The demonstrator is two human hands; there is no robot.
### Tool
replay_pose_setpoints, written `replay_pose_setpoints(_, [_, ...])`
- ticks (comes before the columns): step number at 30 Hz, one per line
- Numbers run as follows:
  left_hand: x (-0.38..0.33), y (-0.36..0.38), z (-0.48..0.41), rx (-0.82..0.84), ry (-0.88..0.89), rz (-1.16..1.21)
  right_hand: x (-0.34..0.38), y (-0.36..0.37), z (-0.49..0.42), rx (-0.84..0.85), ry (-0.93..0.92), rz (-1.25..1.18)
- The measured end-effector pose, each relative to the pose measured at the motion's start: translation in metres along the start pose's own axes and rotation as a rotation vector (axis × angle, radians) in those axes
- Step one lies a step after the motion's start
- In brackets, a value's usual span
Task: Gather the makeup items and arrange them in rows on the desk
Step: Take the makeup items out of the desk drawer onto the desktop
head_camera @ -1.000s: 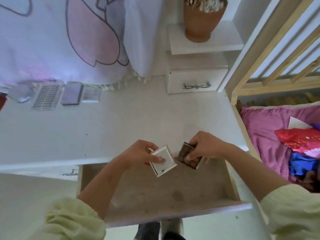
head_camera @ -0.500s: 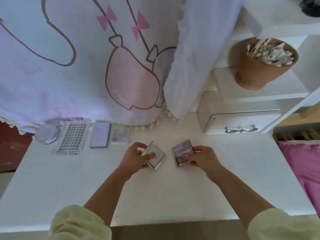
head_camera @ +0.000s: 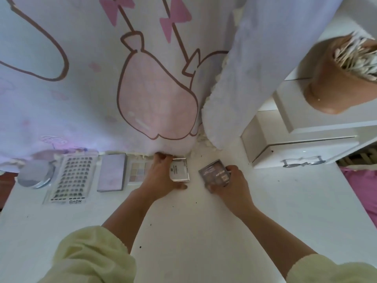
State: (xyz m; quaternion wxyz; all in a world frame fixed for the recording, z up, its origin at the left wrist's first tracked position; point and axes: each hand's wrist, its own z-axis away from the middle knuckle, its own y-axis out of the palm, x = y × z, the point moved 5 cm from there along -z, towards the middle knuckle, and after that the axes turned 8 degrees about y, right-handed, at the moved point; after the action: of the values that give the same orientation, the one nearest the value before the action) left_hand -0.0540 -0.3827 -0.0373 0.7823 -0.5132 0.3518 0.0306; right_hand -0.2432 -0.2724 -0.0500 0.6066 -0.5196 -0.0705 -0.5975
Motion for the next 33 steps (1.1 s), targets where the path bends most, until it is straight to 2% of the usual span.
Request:
replay_pose_setpoints(3, [0.0, -0.004, -0.007, 0.007, 0.022, -0.176, 0.006, 0.002, -0.003, -0.075, -0.047, 0.139])
replay_pose_setpoints(6, [0.002, -0.005, -0.009, 0.009, 0.051, -0.265, 0.01, 0.004, -0.005, -0.113, -0.049, 0.166])
replay_pose_setpoints(13, [0.002, -0.003, -0.005, -0.02, 0.055, -0.246, 0.025, 0.012, -0.011, -0.185, -0.012, 0.183])
replay_pose_setpoints(18, [0.001, -0.001, 0.002, -0.081, 0.071, -0.195, 0.037, 0.014, -0.013, -0.174, -0.088, 0.466])
replay_pose_setpoints(24, [-0.003, 0.004, 0.016, -0.121, 0.057, -0.189, 0.039, 0.017, -0.013, -0.172, -0.126, 0.613])
replay_pose_setpoints(28, [-0.011, 0.007, 0.03, -0.166, 0.056, -0.195, 0.032, 0.008, -0.005, -0.179, -0.178, 0.559])
replay_pose_setpoints(33, [-0.033, 0.015, 0.066, -0.289, 0.06, -0.113, 0.012, -0.01, 0.028, -0.149, -0.282, 0.365])
